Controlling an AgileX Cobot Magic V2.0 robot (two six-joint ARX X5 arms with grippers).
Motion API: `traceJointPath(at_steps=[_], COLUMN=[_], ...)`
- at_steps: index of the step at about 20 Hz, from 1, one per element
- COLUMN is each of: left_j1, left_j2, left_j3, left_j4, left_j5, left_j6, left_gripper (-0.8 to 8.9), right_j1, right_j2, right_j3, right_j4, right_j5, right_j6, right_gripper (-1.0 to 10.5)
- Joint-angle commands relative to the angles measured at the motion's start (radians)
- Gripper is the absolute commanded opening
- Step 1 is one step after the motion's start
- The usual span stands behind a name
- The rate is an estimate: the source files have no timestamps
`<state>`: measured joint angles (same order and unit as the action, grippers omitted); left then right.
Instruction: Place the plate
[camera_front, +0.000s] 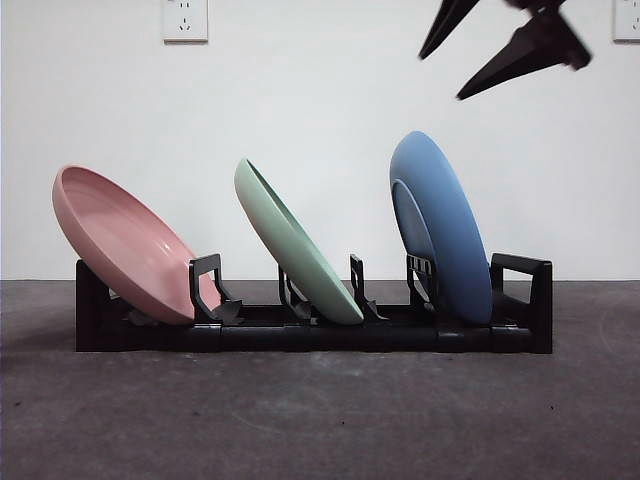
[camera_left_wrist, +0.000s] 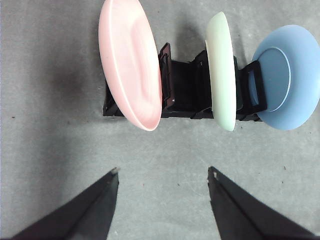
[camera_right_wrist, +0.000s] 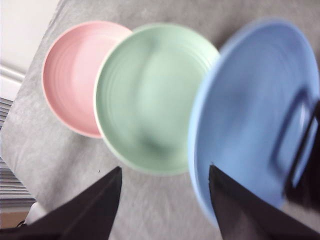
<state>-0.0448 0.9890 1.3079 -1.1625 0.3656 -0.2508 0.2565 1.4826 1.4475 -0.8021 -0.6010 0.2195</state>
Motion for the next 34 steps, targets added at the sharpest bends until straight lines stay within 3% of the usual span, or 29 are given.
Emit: traceJointPath(at_steps=[1,8,12,14,20,28,34], left_j1=[-0.003,-0.003,-0.003,-0.003,-0.003,-0.003,-0.003], left_j2=[0.007,0.008,0.008,0.008,0.008,0.008,0.008], left_j3=[0.022,0.022,0.022,0.022,0.022,0.022,0.022], left_j4=[0.012,0.036,0.036,0.035,0.034,0.034,0.033], left_j5=[0.002,0.001,0.001,0.001,0.001,0.001,0.001], left_j6=[0.011,0.011,0.011,0.011,0.011,0.012,0.031], left_gripper=[2.85,2.85,2.85,2.85,2.85,2.85,2.85], right_j1=[0.011,0.023,0.043,0.049,0.048,0.05,0.15], right_j2=[0.074,0.177,0.203,0.206,0.184,-0.052,-0.283], right_j3=[0.055,0.071,0.071,0.071,0.072,0.073,0.043], right_j4=[0.017,0.067,0.069,0.068,0.026,-0.03,-0.054], right_j5=[0.001,0.003,0.008,0.007,0.005,-0.089,-0.044], right_j6=[-0.023,-0.027,-0.03,-0.032,-0.038,-0.024,-0.101], right_gripper=[2.3,2.1,1.4,0.2,0.1,0.1,0.1])
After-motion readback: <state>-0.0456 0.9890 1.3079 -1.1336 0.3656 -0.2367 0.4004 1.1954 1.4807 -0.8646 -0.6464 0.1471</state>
